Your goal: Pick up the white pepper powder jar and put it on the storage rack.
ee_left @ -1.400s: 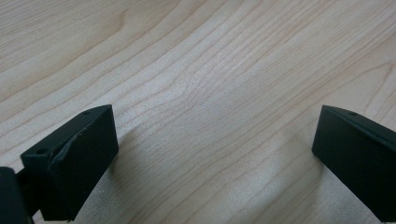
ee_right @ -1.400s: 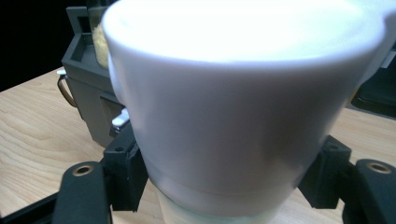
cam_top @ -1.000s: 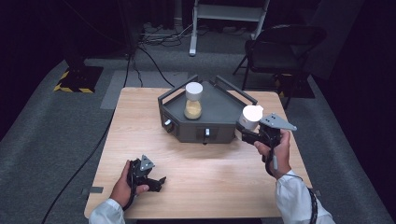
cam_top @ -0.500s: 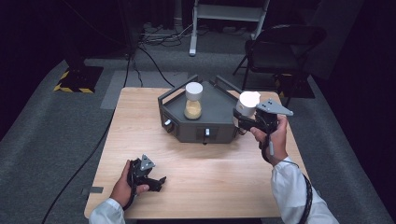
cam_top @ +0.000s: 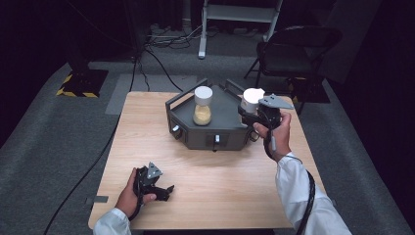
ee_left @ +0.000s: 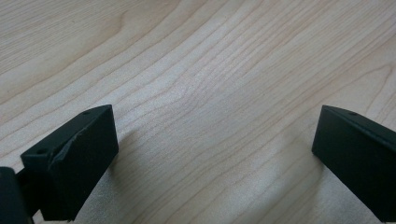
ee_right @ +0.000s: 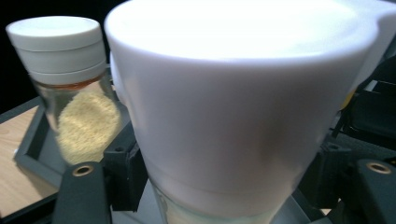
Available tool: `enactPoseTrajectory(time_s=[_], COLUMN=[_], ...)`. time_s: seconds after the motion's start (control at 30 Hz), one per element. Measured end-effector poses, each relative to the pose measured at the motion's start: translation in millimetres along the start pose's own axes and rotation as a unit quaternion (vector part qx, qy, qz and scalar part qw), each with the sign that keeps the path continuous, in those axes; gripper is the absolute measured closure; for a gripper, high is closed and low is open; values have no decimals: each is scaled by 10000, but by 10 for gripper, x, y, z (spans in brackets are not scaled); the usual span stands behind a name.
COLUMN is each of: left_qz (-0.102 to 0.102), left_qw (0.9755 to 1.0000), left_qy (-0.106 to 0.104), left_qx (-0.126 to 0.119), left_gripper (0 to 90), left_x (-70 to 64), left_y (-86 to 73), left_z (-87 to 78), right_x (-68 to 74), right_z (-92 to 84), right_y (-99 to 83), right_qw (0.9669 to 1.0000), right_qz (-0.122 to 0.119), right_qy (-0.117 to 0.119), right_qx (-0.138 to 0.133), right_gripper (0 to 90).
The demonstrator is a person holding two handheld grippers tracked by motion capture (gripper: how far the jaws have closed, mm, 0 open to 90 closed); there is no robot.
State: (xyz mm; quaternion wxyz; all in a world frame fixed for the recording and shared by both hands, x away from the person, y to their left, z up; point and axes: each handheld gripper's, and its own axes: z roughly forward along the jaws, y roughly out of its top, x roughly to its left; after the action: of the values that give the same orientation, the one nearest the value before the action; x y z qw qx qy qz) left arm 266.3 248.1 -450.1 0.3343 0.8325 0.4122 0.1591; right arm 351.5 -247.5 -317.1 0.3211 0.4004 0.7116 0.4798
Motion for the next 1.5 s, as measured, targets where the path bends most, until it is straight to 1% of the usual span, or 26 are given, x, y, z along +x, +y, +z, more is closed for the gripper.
enactPoseTrajectory(time_s=[0.1, 0.2, 0.57, 0.77, 0.93, 1.07, 1.17, 1.27, 1.37, 1.5], left_qz=[-7, 4, 4, 20, 30, 37, 38, 44, 30, 32], left_qw=[10000, 10000, 10000, 10000, 10000, 10000, 10000, 10000, 10000, 10000], left_qy=[-2, -1, 5, 13, 7, 6, -2, -4, -6, -9], left_qx=[-1, 1, -4, 4, 5, 1, 2, 3, 7, 6], left_gripper=[0, 0, 0, 2, 2, 2, 2, 2, 2, 2], left_x=[-1, 1, -2, -6, -4, -5, -3, -2, -4, -4], left_y=[-1, 1, -1, -1, -2, -4, -5, -4, -4, -5], left_z=[0, 0, 0, -4, -5, -6, -6, -7, -8, -8], right_x=[-1, -23, 3, 3, 23, 39, 48, 65, 60, 63], right_z=[66, 127, 373, 469, 529, 565, 573, 577, 585, 596], right_y=[-4, -21, -81, -115, -139, -168, -179, -176, -183, -183], right_qw=[10000, 9999, 9995, 9993, 9992, 9993, 9993, 9994, 9993, 9995], right_qz=[73, 150, 238, 311, 326, 343, 352, 306, 345, 275], right_qy=[-65, -66, -177, -178, -181, -134, -103, -117, -122, -128], right_qx=[-3, -27, 48, 76, 106, 105, 71, 78, 72, 78], right_gripper=[298, 299, 299, 299, 298, 298, 298, 298, 298, 296])
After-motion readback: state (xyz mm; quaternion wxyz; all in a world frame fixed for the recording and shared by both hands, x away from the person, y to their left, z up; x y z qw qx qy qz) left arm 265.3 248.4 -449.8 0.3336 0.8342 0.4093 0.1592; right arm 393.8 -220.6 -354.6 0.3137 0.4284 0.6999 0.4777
